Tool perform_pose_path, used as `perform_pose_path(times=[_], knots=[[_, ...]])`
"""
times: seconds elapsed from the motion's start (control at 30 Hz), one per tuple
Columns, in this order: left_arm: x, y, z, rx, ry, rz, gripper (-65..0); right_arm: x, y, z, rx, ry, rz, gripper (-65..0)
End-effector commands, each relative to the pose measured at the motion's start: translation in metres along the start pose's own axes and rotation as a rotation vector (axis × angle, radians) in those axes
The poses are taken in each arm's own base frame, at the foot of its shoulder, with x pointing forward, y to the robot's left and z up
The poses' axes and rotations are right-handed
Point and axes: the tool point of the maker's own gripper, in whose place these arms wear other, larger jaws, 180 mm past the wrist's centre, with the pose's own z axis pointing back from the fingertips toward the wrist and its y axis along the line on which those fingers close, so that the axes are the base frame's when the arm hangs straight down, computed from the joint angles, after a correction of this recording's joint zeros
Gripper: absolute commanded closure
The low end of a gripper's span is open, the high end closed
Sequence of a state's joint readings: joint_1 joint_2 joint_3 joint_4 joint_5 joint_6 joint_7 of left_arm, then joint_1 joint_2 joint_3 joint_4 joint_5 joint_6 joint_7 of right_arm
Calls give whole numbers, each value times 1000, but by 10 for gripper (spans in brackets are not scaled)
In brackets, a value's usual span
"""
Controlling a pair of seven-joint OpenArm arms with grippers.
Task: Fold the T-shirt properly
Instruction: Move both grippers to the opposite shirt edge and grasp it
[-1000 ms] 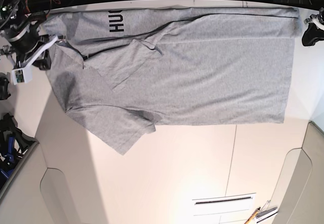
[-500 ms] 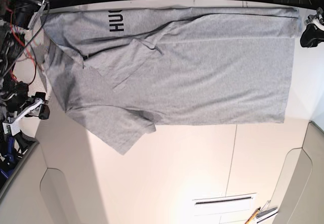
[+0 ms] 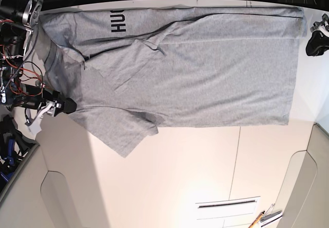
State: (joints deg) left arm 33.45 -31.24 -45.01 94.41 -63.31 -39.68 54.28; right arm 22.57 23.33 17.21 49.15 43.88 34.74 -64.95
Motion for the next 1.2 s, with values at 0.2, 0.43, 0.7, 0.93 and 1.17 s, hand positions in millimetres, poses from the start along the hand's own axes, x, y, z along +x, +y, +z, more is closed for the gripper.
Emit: perform_pose_path(times=[0.2,0.43,0.7,0.93,1.17], knots=[[16,-2,4,-10,-40,-25,-192,-11,-2,-6,-59,107,77,-93],[48,-4,-5,-12,-115,-54,-194,-15,-13,-2,-110,130,88,0],[127,-7,-22,13,-293,-121,-305,-14,-12,-3,-106,127,88,0],[163,23,-85,60,-288,33,-305,-14,-12,-3,-107,127,89,0],[138,45,-159,12,-150,354,-305,-14,-12,-3,-107,127,89,0]])
